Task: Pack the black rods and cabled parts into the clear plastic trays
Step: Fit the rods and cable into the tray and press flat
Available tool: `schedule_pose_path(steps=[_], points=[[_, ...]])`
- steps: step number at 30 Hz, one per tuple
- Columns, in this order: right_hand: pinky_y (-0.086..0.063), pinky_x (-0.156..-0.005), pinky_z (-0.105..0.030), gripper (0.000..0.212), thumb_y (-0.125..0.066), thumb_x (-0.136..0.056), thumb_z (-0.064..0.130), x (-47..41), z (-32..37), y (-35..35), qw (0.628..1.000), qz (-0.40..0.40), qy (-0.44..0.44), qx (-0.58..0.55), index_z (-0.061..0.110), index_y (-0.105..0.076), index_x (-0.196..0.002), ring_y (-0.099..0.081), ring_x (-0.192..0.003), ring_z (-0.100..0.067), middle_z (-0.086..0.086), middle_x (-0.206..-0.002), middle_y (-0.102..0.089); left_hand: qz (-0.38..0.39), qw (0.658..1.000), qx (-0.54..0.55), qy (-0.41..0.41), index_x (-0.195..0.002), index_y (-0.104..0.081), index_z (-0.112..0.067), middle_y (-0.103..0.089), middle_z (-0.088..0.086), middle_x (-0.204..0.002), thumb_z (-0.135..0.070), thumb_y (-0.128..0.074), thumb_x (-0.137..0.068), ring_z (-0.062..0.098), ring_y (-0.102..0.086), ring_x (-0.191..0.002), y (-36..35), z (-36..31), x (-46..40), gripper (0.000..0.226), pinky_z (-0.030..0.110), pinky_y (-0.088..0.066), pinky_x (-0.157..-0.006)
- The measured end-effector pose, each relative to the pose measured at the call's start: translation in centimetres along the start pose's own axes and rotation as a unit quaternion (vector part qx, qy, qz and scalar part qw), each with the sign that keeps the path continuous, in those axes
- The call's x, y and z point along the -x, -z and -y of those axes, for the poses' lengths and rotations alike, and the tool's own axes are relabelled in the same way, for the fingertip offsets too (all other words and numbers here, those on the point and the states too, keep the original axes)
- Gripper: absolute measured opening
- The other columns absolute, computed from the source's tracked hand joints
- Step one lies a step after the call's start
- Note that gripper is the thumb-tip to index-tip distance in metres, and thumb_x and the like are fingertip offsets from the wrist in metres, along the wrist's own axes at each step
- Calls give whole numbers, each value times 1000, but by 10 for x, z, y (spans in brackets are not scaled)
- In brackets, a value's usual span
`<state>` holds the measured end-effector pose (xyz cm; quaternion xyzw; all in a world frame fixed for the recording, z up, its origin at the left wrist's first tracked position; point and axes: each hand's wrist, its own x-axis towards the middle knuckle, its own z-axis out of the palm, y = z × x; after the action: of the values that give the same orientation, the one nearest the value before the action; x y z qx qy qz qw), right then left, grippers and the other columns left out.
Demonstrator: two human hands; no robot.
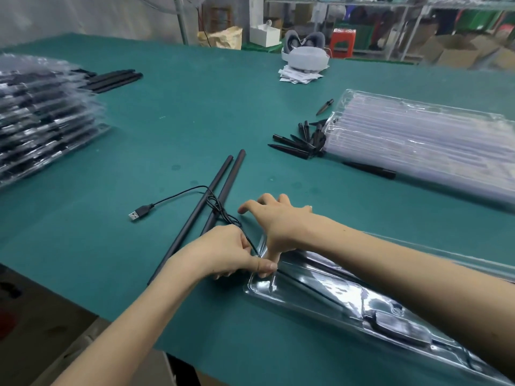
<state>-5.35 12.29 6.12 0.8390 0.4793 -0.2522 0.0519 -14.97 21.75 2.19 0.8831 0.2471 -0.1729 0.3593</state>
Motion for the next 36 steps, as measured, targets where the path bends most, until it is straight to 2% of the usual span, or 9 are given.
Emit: schedule_pose_path(steps=[5, 10, 14, 17, 19, 23, 27, 31, 36], points=[[-28, -97, -74, 104, -88, -62, 16, -9, 6, -3, 1000, -4, 9, 4, 36, -25, -142, -21, -132, -29, -2, -142, -26, -14, 1000, 3, -1, -53, -52, -17, -49, -3, -37, -65, -72, -56, 15, -43, -34, -4, 5, -2, 53, 14, -32, -36], [-37, -100, -55, 103, -90, -58, 22, -13, -8, -5, 998, -26, 24, -57, 38, -30, -140, -19, -130, -23, 3, -141, -24, -30, 998, 47, -39, -58, -57, -12, -57, 3, -41, -67, -69, -62, 13, -42, -29, -9, 10, 8, 57, 12, -31, -36], [-25, -114, -42, 97, -85, -67, 33, -4, -30, -4, 991, -14, 97, -88, 38, -27, -145, -19, -137, -22, 1, -150, -20, -31, 995, 88, -43, -61, -53, -16, -61, 4, -47, -75, -61, -63, 14, -46, -30, -8, 8, 19, 59, 13, -31, -37], [-34, -101, -18, 73, -72, -84, 26, 12, -53, 0, 935, 2, 140, -326, 28, -33, -145, -37, -133, -13, -4, -146, -37, -19, 987, 150, -48, -70, -56, -17, -63, 6, -52, -81, -49, -65, 18, -50, -35, -6, 6, 25, 64, 16, -30, -35], [-43, -96, -20, 51, -62, -91, 29, 20, -68, 1, 911, -61, 124, -389, 22, -45, -138, -54, -118, -13, -8, -134, -53, -5, 984, 169, -61, -77, -62, -21, -64, 4, -57, -72, -56, -73, 17, -52, -41, -6, 7, 30, 52, 17, -33, -38], [-42, -90, -20, 35, -53, -95, 37, 31, -98, -7, 941, -139, 70, -301, 20, -60, -124, -60, -103, -12, -1, -119, -64, -26, 979, 188, -69, -90, -65, -17, -68, 2, -62, -40, -64, -88, 15, -54, -41, -15, 7, 36, 23, 17, -36, -40], [-38, -82, -17, 34, -51, -96, 41, 40, -117, -24, 964, -148, 38, -216, 19, -65, -116, -57, -95, -8, 4, -115, -67, -61, 977, 199, -52, -91, -62, -13, -66, 2, -58, -49, -60, -88, 15, -53, -39, -24, 2, 38, 36, 17, -35, -39], [-41, -80, -23, 34, -50, -93, 49, 41, -121, -32, 958, -161, 20, -235, 23, -66, -108, -59, -91, -12, 3, -101, -67, -108, 982, 151, -32, -72, -57, -17, -63, -2, -53, -58, -60, -83, 13, -52, -38, -30, -6, 38, 43, 17, -35, -41], [-39, -70, -26, 46, -42, -91, 62, 27, -108, -20, 961, -131, 8, -242, 21, -63, -85, -52, -80, -15, 4, -81, -57, -135, 954, 264, -38, -78, -51, -12, -64, -7, -58, -34, -49, -97, 7, -55, -42, -41, -27, 28, 29, 23, -42, -51]])
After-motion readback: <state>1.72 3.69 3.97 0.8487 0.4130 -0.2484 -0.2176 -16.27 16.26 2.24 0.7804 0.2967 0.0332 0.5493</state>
